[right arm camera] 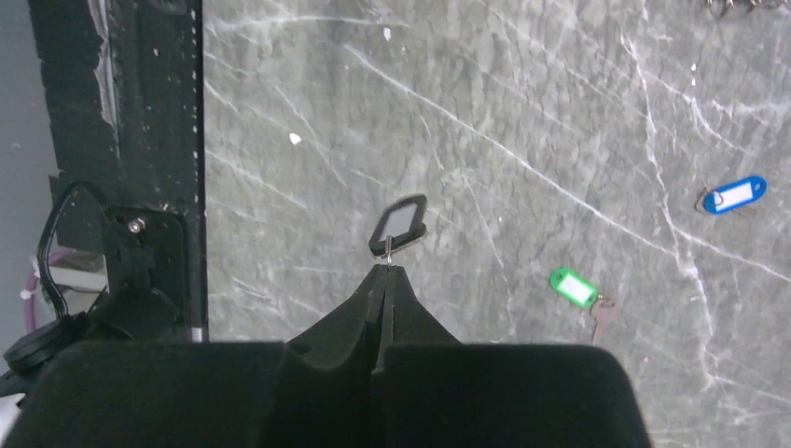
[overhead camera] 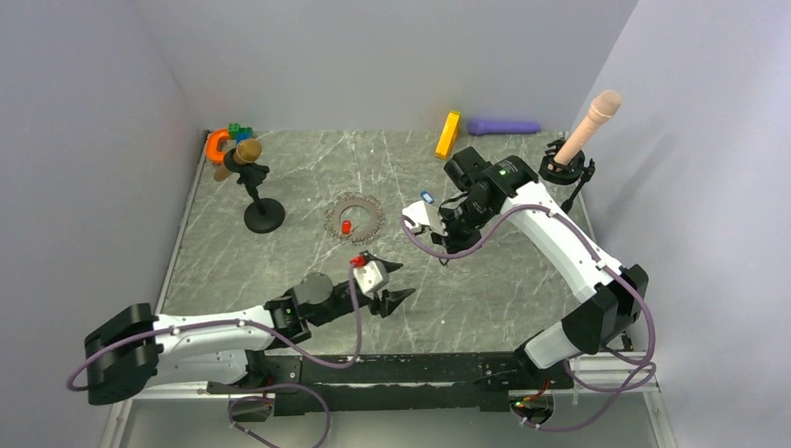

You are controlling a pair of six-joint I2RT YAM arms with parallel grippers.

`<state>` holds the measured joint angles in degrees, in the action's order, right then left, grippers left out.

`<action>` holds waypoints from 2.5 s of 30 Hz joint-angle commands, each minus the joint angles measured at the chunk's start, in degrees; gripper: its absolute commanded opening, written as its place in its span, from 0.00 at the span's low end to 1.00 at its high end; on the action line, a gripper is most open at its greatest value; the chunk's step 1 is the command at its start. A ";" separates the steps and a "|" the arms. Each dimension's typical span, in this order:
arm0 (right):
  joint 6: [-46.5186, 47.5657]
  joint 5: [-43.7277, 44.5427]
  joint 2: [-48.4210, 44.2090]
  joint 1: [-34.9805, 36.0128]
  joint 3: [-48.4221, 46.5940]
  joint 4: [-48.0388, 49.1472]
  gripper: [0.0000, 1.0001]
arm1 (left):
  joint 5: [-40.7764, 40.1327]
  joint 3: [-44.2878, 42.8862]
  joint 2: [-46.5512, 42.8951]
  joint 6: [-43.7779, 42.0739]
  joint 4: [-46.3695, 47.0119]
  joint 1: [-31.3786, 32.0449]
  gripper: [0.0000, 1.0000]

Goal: Put the keys on the keyring

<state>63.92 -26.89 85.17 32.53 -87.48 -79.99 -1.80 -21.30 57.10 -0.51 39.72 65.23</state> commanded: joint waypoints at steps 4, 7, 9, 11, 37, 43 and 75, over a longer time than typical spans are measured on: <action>-0.35 5.91 3.06 2.54 -4.36 -5.74 0.00 | -0.63 -5.51 10.42 -5.13 4.94 2.71 0.61; -0.37 5.80 3.89 3.01 -4.36 -5.95 0.00 | -2.05 -4.92 14.07 -5.27 14.66 2.71 0.58; -0.39 5.77 4.50 3.12 -4.42 -5.92 0.00 | -2.68 -5.55 17.03 -4.67 18.62 2.71 0.53; -0.38 5.14 4.77 3.08 -4.66 -5.90 0.00 | -3.80 -6.97 19.84 -3.49 20.52 2.72 0.45; -0.11 -3.32 3.64 3.03 -5.41 -5.96 0.00 | -4.36 -7.34 30.85 1.93 36.65 2.71 0.28; -0.20 -3.78 3.56 3.00 -5.84 -5.84 0.00 | -3.26 -7.40 31.14 2.36 35.77 2.71 0.25; -0.76 -5.91 2.26 2.90 -4.39 -3.98 0.12 | -7.41 -4.87 28.53 5.51 36.96 2.71 0.00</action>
<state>63.61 -30.52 89.89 35.44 -91.07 -85.32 -7.11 -27.07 87.64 2.57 73.06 67.59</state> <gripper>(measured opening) 0.086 0.010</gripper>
